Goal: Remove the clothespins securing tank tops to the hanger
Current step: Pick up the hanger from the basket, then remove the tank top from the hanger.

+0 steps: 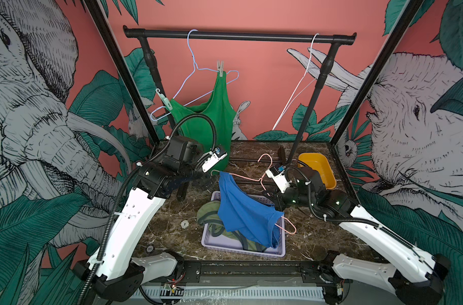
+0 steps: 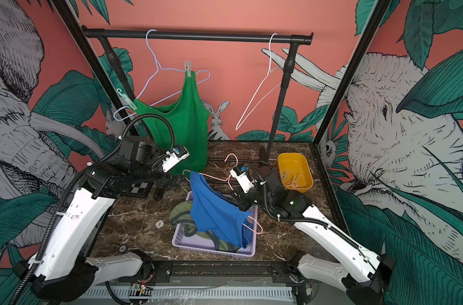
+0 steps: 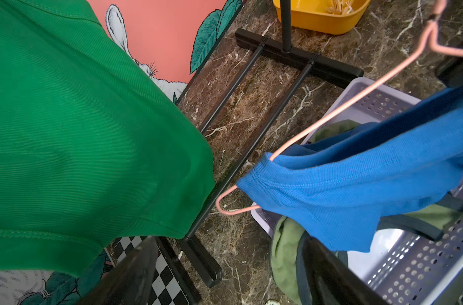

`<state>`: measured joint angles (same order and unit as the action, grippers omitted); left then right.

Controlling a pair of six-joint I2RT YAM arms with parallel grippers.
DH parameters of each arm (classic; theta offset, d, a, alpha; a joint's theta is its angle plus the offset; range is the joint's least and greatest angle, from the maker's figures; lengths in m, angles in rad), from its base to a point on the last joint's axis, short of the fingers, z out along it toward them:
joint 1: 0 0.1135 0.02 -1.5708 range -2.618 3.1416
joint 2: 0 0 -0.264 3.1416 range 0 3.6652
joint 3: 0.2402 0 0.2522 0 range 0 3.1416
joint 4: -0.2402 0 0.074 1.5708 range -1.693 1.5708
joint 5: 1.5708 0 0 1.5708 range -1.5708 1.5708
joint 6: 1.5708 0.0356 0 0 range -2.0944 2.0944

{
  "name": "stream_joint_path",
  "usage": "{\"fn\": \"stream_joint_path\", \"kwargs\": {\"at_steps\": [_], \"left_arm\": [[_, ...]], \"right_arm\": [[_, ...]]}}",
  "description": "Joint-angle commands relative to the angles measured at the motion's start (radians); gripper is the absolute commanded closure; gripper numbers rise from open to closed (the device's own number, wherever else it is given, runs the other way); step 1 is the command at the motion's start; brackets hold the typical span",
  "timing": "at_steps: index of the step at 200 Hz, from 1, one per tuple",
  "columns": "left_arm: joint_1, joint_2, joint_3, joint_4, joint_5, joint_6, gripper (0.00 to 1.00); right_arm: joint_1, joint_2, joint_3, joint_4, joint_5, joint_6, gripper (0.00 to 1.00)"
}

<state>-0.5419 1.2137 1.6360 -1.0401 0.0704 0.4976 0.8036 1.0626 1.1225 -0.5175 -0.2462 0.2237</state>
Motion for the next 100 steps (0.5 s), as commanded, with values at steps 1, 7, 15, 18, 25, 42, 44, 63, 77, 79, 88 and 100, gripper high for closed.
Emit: {"fn": "stream_joint_path", "kwargs": {"at_steps": [1, 7, 15, 18, 25, 42, 44, 63, 77, 79, 88, 100], "left_arm": [[0.008, 0.008, -0.025, 0.043, 0.054, -0.073, 0.11], [0.009, 0.012, -0.031, 0.047, 0.065, -0.081, 0.11], [0.01, 0.017, -0.039, 0.057, 0.073, -0.093, 0.1], [0.011, 0.019, -0.042, 0.06, 0.075, -0.099, 0.1], [0.013, 0.026, -0.046, 0.067, 0.079, -0.109, 0.09], [0.012, 0.039, -0.051, 0.074, 0.095, -0.13, 0.09], [0.013, 0.04, -0.051, 0.076, 0.099, -0.133, 0.09], [0.013, 0.049, -0.047, 0.076, 0.136, -0.15, 0.09], [0.012, 0.052, -0.047, 0.081, 0.147, -0.16, 0.08], [0.013, 0.053, -0.047, 0.081, 0.148, -0.162, 0.08], [0.013, 0.056, -0.05, 0.086, 0.148, -0.165, 0.08], [0.015, 0.055, -0.055, 0.087, 0.148, -0.168, 0.08]], "right_arm": [[0.025, -0.034, 0.038, 0.124, 0.09, 0.03, 1.0], [0.033, -0.038, 0.037, 0.142, 0.098, 0.035, 1.0], [0.045, -0.044, 0.032, 0.162, 0.109, 0.039, 1.0], [0.049, -0.045, 0.03, 0.168, 0.115, 0.04, 1.0], [0.058, -0.049, 0.028, 0.181, 0.126, 0.043, 1.0], [0.082, -0.049, 0.028, 0.191, 0.146, 0.033, 1.0], [0.083, -0.049, 0.028, 0.19, 0.148, 0.03, 1.0], [0.103, -0.053, 0.016, 0.199, 0.146, 0.019, 1.0], [0.12, -0.057, 0.014, 0.197, 0.148, 0.013, 1.0], [0.123, -0.058, 0.014, 0.197, 0.149, 0.009, 1.0], [0.134, -0.061, 0.013, 0.198, 0.159, 0.006, 1.0], [0.145, -0.064, 0.012, 0.197, 0.168, 0.0, 1.0]]}}
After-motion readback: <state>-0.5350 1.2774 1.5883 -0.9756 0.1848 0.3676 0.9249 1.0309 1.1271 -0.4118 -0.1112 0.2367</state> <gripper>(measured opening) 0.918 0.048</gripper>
